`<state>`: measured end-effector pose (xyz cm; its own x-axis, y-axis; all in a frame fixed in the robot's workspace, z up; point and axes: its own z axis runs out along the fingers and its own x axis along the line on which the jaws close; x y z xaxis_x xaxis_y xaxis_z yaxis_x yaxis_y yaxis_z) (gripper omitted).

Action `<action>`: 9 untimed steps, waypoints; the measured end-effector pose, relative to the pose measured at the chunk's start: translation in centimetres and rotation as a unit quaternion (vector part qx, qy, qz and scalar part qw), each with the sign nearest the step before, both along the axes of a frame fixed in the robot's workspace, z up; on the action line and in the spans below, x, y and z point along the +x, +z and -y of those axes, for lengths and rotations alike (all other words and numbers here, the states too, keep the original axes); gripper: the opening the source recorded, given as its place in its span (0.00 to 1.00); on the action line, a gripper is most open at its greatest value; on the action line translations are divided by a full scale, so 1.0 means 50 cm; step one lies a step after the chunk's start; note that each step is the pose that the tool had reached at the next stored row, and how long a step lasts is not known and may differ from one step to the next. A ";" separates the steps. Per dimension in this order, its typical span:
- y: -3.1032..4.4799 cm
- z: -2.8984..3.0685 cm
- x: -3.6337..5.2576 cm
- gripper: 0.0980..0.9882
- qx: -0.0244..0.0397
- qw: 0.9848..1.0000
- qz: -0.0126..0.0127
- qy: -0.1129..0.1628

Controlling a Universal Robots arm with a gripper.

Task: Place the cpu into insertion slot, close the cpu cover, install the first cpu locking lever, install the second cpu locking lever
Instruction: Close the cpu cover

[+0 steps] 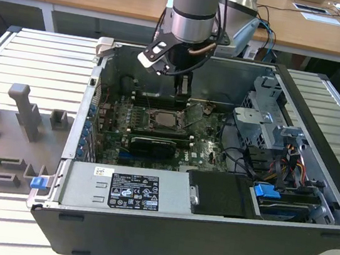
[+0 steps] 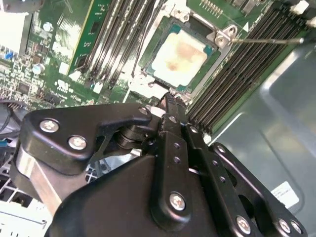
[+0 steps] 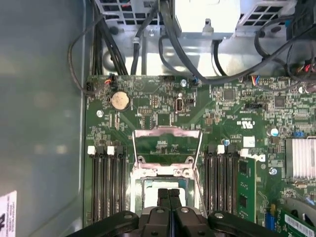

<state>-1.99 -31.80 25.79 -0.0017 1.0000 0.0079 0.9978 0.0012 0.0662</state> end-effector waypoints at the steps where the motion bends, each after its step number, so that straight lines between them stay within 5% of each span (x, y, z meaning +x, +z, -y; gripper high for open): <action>1: 0.000 0.000 0.008 0.01 0.000 1.000 0.000 0.000; 6: 0.001 0.000 0.042 0.01 0.000 1.000 -0.001 0.000; 7: 0.001 0.000 0.069 0.01 -0.001 1.000 -0.002 0.000; 9: 0.007 0.000 0.091 0.01 0.000 1.000 -0.004 0.000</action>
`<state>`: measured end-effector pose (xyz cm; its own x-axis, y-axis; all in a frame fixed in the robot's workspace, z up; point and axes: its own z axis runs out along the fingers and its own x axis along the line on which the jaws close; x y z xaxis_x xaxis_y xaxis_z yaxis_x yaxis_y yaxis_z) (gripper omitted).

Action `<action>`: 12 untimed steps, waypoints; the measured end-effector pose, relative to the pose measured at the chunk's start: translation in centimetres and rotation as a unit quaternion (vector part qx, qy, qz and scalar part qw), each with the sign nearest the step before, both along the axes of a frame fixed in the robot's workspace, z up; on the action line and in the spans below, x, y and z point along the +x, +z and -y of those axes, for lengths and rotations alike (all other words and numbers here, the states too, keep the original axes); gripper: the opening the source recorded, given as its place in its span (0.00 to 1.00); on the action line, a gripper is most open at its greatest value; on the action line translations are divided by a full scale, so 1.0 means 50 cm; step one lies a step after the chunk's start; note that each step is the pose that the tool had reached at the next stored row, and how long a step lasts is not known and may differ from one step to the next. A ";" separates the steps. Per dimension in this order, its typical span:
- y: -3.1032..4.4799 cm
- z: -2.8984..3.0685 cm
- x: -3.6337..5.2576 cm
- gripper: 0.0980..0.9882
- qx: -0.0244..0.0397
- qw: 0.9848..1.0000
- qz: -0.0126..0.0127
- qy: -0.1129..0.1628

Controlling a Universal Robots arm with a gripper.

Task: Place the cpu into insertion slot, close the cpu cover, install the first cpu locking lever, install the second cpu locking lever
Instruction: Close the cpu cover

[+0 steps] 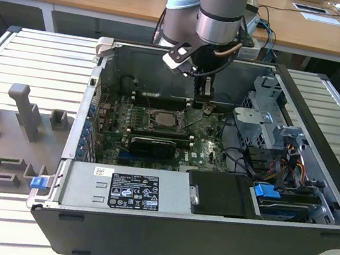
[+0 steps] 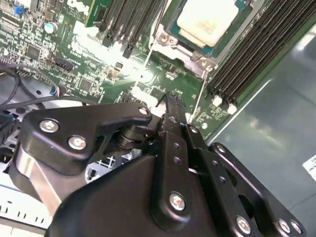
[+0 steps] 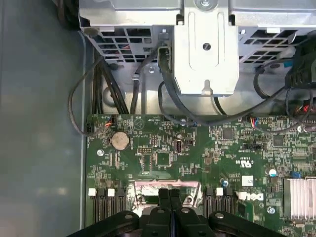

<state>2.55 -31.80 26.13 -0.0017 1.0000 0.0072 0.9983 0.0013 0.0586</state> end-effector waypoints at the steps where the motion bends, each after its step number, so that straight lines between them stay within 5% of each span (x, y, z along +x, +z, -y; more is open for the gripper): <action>1: 0.000 0.000 0.015 0.01 0.000 1.000 -0.001 0.000; 12: -0.002 0.000 0.071 0.01 0.000 1.000 -0.003 0.000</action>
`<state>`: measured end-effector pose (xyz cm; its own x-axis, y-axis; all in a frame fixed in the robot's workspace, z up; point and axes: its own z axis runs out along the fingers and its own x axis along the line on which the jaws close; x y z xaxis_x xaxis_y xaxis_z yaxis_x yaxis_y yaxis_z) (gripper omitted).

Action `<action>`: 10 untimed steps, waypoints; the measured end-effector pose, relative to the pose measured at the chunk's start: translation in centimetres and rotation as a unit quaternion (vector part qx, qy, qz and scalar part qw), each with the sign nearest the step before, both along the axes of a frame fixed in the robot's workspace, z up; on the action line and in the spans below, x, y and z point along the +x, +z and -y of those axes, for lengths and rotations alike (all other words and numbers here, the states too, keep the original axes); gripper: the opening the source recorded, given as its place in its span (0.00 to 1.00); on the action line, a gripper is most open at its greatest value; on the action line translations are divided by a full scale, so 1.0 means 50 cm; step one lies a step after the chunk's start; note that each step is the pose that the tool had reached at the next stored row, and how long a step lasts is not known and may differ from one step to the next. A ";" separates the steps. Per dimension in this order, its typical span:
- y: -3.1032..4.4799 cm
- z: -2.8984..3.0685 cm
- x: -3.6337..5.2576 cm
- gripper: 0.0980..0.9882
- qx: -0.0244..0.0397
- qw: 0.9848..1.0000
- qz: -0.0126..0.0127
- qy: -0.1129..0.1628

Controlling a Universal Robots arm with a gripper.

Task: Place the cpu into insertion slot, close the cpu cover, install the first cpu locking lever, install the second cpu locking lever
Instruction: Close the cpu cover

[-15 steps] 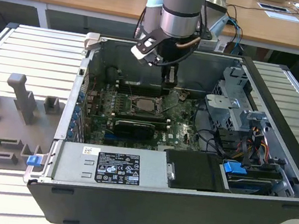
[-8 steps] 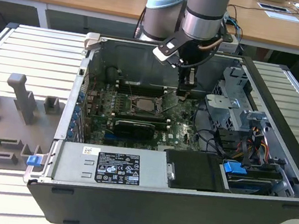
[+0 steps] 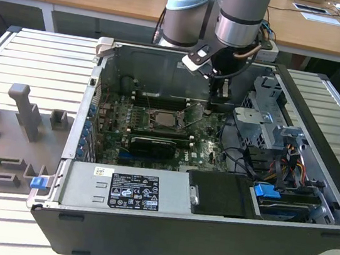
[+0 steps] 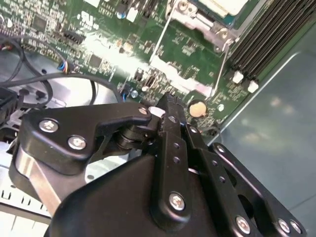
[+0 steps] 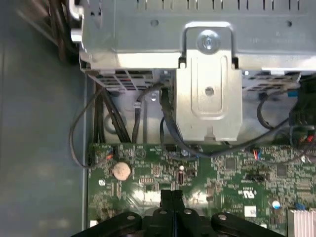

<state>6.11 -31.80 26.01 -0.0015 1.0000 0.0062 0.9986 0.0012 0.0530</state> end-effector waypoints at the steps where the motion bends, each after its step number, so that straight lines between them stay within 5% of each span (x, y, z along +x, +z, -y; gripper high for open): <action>1: -0.002 0.000 0.001 0.01 0.000 1.000 0.000 0.000; 10: -0.016 0.000 0.001 0.01 0.000 1.000 -0.003 0.000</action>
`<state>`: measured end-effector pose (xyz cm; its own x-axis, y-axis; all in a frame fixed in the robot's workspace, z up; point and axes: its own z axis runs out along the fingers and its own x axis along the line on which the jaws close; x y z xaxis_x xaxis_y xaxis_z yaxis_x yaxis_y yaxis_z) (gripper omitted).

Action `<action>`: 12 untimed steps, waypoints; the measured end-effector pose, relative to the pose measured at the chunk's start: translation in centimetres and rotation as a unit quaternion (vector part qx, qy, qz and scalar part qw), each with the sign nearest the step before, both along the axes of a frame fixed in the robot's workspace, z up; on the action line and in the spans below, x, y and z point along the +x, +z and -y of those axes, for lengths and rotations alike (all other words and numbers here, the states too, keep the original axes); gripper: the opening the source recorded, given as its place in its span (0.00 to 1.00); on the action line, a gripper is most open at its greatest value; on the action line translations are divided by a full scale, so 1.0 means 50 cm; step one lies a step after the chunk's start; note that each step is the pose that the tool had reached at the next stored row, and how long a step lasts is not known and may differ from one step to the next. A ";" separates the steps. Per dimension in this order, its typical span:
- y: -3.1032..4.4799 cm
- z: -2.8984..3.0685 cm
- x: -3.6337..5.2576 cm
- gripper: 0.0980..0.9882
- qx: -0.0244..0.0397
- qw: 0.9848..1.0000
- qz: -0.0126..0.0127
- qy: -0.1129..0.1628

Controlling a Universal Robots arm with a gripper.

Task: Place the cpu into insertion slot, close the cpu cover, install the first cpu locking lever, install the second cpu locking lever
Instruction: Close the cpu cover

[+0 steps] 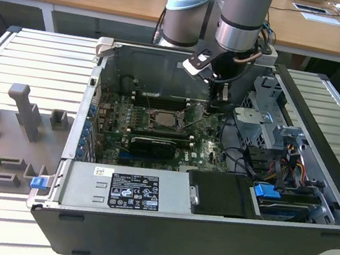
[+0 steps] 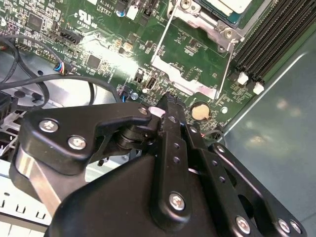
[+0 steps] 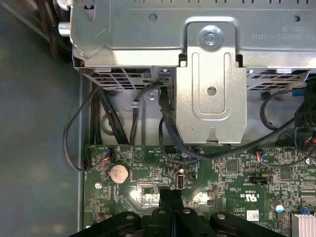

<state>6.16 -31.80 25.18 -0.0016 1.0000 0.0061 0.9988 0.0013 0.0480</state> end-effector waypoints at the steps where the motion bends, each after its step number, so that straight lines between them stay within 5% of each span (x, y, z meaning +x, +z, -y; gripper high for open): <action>1: 0.000 0.000 0.000 0.01 0.000 1.000 0.000 0.000; 12: 0.000 0.000 -0.014 0.01 0.000 1.000 0.000 0.000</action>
<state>5.47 -31.80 25.19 -0.0016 1.0000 0.0065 0.9988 0.0013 0.0480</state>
